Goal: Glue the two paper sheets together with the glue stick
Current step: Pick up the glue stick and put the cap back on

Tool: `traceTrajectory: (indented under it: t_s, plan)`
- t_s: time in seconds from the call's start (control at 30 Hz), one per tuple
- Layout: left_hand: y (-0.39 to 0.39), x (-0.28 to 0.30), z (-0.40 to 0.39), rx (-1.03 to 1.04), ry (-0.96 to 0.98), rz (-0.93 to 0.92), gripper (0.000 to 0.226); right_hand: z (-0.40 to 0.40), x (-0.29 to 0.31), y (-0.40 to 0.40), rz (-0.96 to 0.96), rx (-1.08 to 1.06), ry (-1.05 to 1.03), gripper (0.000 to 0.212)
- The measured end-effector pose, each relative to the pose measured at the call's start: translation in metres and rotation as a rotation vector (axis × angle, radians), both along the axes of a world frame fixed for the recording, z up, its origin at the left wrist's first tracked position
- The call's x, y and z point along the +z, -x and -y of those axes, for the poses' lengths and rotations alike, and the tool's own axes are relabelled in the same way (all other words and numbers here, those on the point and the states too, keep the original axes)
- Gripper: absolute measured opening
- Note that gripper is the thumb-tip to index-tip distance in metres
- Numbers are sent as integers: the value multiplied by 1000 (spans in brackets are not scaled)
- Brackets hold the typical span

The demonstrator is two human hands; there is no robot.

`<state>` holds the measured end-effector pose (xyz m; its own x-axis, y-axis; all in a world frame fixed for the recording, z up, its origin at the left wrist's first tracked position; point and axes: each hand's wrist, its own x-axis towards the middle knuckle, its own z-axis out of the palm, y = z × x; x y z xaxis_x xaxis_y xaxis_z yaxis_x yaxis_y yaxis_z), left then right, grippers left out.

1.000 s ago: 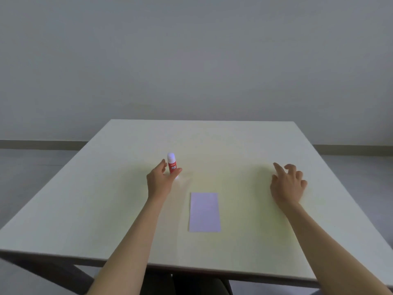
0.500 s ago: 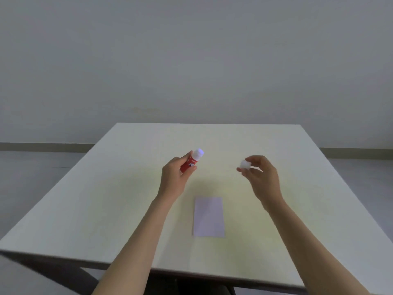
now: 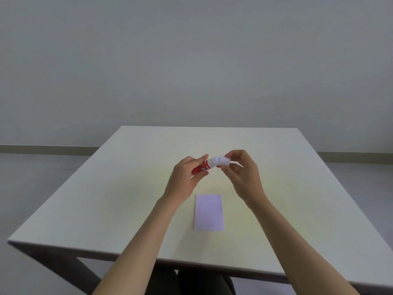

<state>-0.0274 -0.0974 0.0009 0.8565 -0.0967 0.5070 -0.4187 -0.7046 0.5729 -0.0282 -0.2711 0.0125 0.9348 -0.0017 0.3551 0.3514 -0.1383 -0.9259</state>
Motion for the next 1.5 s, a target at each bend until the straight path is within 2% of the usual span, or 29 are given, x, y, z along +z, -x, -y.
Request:
traceTrajectory:
  t_s: [0.27, 0.37, 0.4, 0.43, 0.5, 0.53, 0.57, 0.63, 0.7, 0.73, 0.77, 0.83, 0.87, 0.9, 0.97, 1.03, 1.1, 1.17, 1.2, 1.3, 1.4, 1.5]
  plan:
    - [7, 10, 1, -49, -124, -34, 47, 10, 1, 2, 73, 54, 250, 21]
    - [10, 13, 5, -85, -99, -37, 47, 11, 3, 6, 4, 105, 216, 5]
    - [11, 13, 6, -77, -92, -36, 46, 10, 5, 8, -21, 82, 222, 9]
    - [13, 12, 7, -67, -91, -34, 45, 9, 4, 8, -26, 30, 296, 22]
    - [15, 11, 9, -55, -97, -39, 44, 9, 4, 8, -23, -105, 562, 48]
    - [16, 10, 9, -54, -97, -50, 43, 8, 3, 7, -15, -166, 655, 53]
    - [17, 10, 10, -54, -92, -65, 43, 9, 2, 7, 2, -171, 665, 49]
    - [17, 10, 11, -55, -74, -90, 42, 10, 2, 9, 31, -24, 543, 29]
    - [17, 11, 11, -62, -66, -98, 43, 10, 2, 9, 47, 102, 458, 27]
    - [17, 11, 11, -68, -68, -99, 43, 9, 2, 9, 50, 66, 486, 21]
    - [17, 10, 12, -74, -72, -100, 43, 7, 0, 7, 20, 7, 523, 23]
    - [19, 8, 12, -80, -81, -104, 44, 5, -2, 5, -64, -115, 620, 49]
    - [20, 7, 12, -81, -81, -109, 44, 5, -3, 5, -87, -145, 657, 55]
    - [20, 6, 12, -80, -78, -116, 44, 6, -4, 4, -82, -133, 641, 51]
    - [21, 5, 10, -76, -62, -132, 44, 10, -4, 6, -41, -5, 524, 25]
    - [20, 3, 7, -74, -58, -141, 43, 10, -4, 9, -8, 112, 450, 26]
    - [20, 2, 6, -77, -83, -139, 43, 8, -5, 8, -38, 63, 478, 17]
    - [21, 1, 7, -86, -93, -140, 44, 6, -6, 4, -109, -22, 530, 41]
    - [21, 1, 7, -88, -90, -143, 44, 6, -7, 4, -125, -42, 541, 47]
    - [19, -1, 7, -65, -68, -144, 41, 8, -8, 8, -49, 46, 463, 22]
    - [16, -3, 5, -69, -69, -155, 41, 4, -12, 8, -66, 44, 477, 24]
    - [12, -4, 6, -70, -51, -157, 39, 2, -15, 5, -139, -54, 450, 43]
